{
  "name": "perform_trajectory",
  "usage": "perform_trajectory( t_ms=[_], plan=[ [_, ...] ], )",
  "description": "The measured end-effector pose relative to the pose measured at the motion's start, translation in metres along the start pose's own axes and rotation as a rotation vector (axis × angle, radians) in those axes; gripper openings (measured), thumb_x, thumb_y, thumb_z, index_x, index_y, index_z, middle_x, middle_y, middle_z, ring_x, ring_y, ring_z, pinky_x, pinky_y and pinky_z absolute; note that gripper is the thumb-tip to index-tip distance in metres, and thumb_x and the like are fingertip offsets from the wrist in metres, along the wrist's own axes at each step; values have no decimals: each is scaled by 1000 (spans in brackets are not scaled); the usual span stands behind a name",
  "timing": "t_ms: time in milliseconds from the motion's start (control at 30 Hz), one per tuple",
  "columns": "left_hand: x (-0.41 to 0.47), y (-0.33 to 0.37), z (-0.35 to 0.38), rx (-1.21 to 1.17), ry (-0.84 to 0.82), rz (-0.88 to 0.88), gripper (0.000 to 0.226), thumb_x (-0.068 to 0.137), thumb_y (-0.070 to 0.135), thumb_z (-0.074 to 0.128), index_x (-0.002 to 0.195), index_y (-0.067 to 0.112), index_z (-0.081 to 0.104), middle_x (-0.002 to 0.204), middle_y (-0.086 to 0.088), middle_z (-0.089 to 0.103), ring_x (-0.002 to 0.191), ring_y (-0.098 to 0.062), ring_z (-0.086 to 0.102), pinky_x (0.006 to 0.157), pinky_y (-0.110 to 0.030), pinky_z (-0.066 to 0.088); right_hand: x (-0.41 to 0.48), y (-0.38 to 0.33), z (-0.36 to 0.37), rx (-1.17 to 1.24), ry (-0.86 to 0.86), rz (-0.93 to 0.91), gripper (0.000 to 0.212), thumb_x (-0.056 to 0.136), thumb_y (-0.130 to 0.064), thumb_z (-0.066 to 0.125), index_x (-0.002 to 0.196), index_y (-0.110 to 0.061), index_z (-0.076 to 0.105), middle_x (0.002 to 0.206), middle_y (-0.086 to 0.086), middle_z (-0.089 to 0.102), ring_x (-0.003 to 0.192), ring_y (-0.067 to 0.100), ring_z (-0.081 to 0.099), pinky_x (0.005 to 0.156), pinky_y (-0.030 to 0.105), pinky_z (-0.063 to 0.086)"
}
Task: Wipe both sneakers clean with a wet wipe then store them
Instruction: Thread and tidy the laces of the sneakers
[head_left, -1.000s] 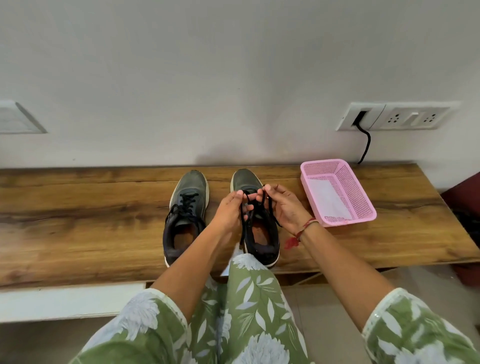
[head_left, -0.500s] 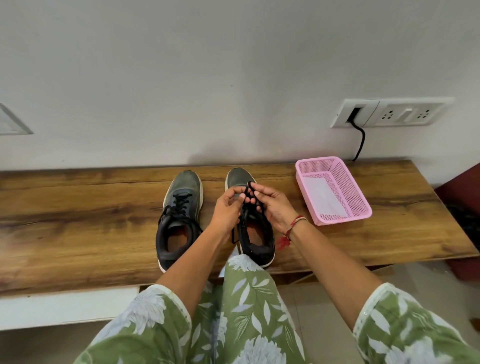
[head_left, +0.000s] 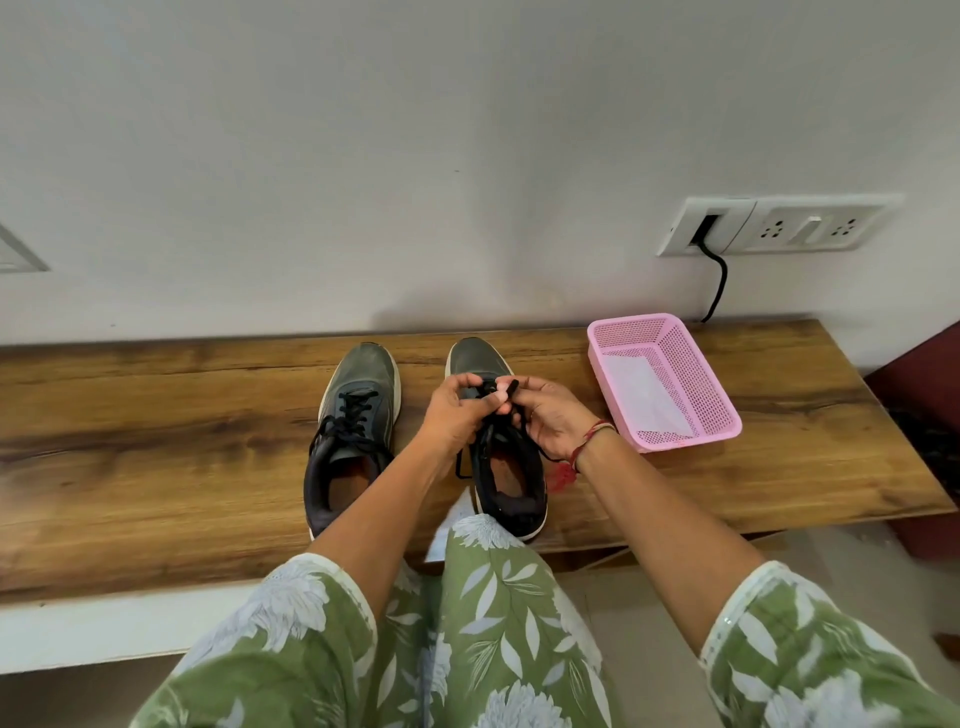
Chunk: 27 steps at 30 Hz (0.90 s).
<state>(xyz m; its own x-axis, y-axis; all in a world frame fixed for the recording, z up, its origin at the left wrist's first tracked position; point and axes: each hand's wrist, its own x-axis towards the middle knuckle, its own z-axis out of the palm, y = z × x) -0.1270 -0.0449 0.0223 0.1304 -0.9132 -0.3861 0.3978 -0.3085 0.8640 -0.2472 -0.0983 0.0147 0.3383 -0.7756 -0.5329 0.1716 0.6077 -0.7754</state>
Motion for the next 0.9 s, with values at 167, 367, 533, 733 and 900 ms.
perform_trajectory(
  t_ms=[167,367,533,733,900],
  plan=[
    [9,-10,-2,-8,68,6,37,80,0,70,102,12,43,61,-3,69,55,-8,66,55,-24,53,-2,1,-4,18,-69,-21,22,88,7,51,87,-8,67,71,3,68,54,7,58,51,13,45],
    [15,-19,0,4,172,18,38,82,3,70,107,11,41,73,-7,66,57,-10,65,57,-24,54,-5,4,-15,22,-170,-36,40,87,17,35,106,-3,64,86,10,65,72,10,60,65,15,50],
    [17,-18,-2,7,159,-25,33,84,4,69,105,10,44,64,-2,68,59,-11,66,58,-25,54,-6,13,-11,-21,-131,-117,25,88,5,54,108,-4,64,84,5,67,73,6,60,67,13,48],
    [11,-14,-5,-23,-27,-47,18,87,-4,60,83,10,49,60,-1,69,54,-7,65,53,-19,53,-2,13,-8,157,-45,-80,14,93,-7,51,93,-7,65,75,3,64,58,5,54,54,13,45],
    [10,-10,-20,233,-41,-55,15,92,7,57,81,16,57,66,5,65,46,-1,49,43,-14,36,-2,5,-12,-116,-121,-136,13,91,-4,54,90,-5,67,73,0,67,64,5,58,60,12,47]
  ],
)
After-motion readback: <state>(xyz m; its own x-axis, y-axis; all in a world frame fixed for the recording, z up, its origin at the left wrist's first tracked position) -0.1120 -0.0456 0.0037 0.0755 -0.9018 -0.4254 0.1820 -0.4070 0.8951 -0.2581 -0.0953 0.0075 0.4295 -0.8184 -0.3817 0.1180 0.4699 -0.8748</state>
